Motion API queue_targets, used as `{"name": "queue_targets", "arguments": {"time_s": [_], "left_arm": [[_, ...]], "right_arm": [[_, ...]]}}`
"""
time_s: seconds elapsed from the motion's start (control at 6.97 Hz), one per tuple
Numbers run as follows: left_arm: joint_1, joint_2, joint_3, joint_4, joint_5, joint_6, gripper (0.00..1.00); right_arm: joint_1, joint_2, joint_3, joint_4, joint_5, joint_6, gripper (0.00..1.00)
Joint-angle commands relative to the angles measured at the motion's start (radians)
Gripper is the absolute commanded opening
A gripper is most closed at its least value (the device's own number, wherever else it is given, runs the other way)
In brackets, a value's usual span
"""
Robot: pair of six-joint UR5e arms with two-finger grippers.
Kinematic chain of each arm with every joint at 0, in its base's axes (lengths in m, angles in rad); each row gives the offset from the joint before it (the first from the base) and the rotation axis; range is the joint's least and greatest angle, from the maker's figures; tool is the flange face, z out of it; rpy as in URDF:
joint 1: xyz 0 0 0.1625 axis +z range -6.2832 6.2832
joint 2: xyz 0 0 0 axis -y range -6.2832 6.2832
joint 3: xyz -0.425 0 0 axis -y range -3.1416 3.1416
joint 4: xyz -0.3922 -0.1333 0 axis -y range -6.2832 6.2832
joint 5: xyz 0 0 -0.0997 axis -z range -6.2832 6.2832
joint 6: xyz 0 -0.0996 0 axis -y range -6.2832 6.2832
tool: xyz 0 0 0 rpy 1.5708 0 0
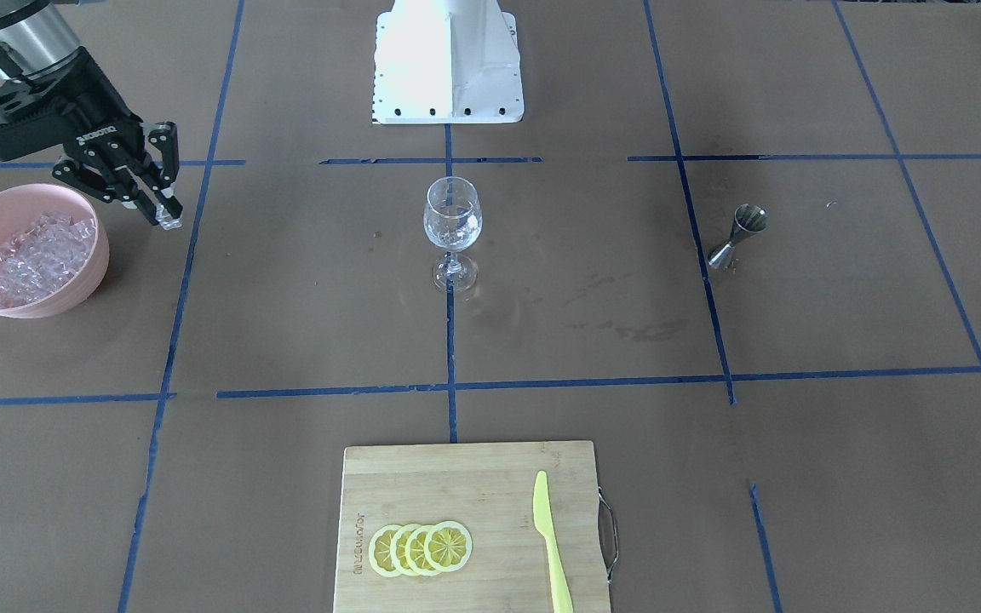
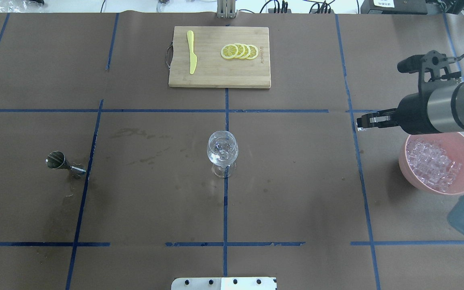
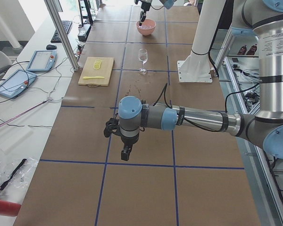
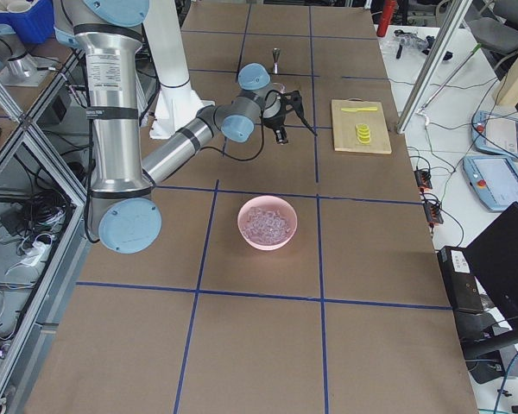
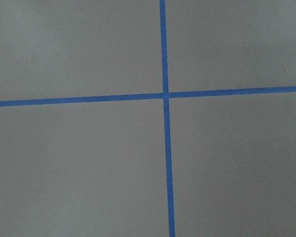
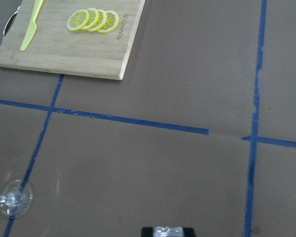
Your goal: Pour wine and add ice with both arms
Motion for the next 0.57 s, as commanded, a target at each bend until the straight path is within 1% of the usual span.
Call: {"name": "queue_targets", "arguments": {"time_s": [0.0,0.14,0.29,0.43], "left_arm": [[-0.004,0.029,0.006,0.005,-0.006,0.048,1.00],[-0.006,0.035,0.009,0.005,-0.007,0.048,1.00],[-0.007,0.035,0.009,0.005,-0.006,0.046,1.00],[-0.007,0.035,0.009,0.005,-0.006,0.046,1.00]], "right_arm": [[-0.144,0.276,0.013,-0.337,-0.131,0.103,0.00],[-0.218,0.396,0.010,-0.497,-0.202,0.140,0.00],[-0.262,0.452,-0.009,-0.524,-0.214,0.145,0.00],[-0.295,0.508,-0.050,-0.526,-0.254,0.189,0.00]]}}
